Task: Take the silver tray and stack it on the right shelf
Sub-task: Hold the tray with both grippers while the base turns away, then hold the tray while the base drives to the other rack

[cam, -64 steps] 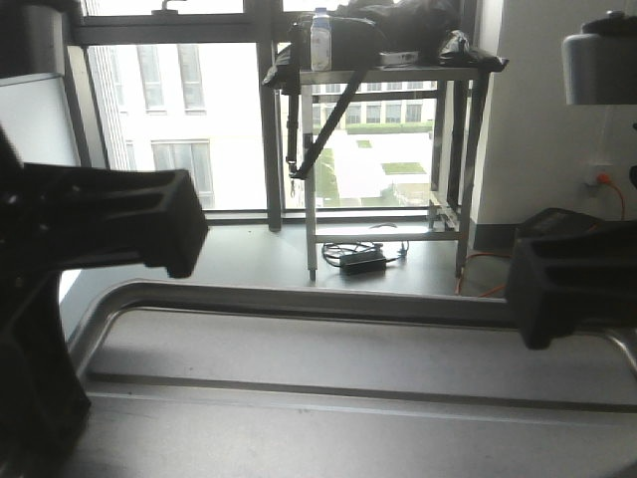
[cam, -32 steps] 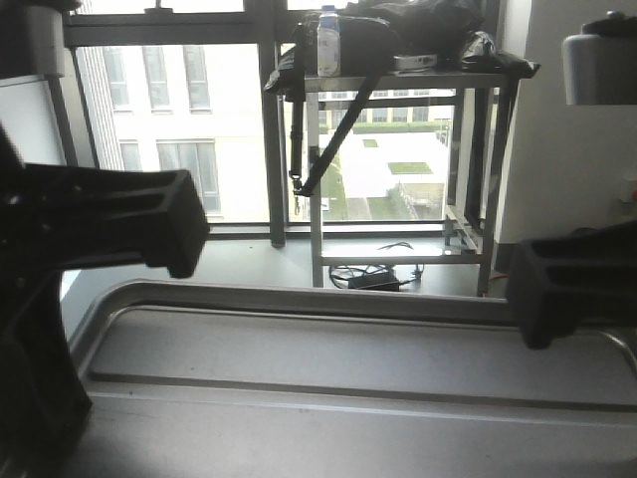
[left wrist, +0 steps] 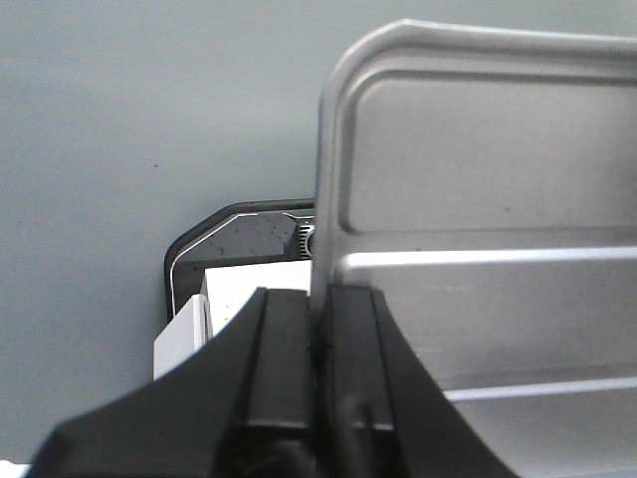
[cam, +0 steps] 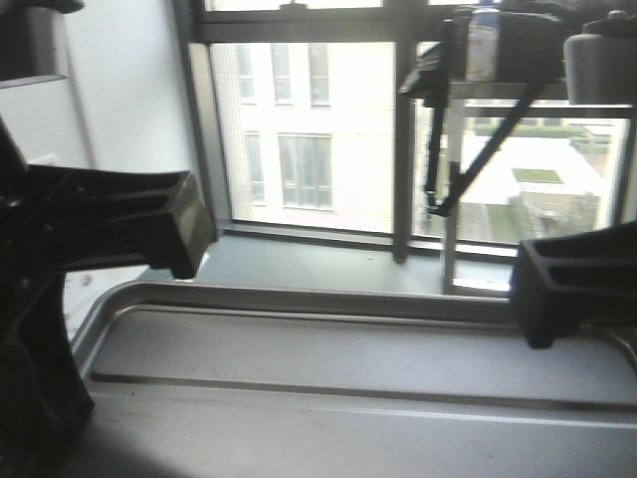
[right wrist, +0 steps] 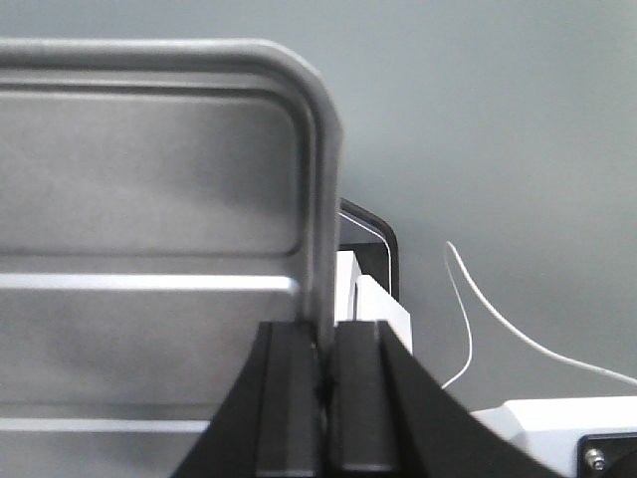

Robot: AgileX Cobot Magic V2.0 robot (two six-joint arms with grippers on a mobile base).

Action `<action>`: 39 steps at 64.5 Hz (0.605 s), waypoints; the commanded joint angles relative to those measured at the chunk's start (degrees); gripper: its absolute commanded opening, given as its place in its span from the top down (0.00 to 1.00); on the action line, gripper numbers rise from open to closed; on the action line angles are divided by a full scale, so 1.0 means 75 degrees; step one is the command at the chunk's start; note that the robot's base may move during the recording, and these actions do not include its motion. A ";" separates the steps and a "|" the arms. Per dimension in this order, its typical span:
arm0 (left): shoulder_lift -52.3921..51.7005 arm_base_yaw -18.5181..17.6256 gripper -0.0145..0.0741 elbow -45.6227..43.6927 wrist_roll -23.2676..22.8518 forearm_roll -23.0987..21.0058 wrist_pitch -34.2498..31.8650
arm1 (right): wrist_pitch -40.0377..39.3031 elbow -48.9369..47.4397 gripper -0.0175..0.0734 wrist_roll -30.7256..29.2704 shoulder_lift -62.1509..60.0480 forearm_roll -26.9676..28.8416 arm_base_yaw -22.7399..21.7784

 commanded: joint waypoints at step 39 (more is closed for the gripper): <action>-0.0162 0.0047 0.94 -0.0110 -0.0024 0.0702 0.1084 | 0.1920 -0.0067 0.74 -0.0029 -0.0131 -0.0602 -0.0075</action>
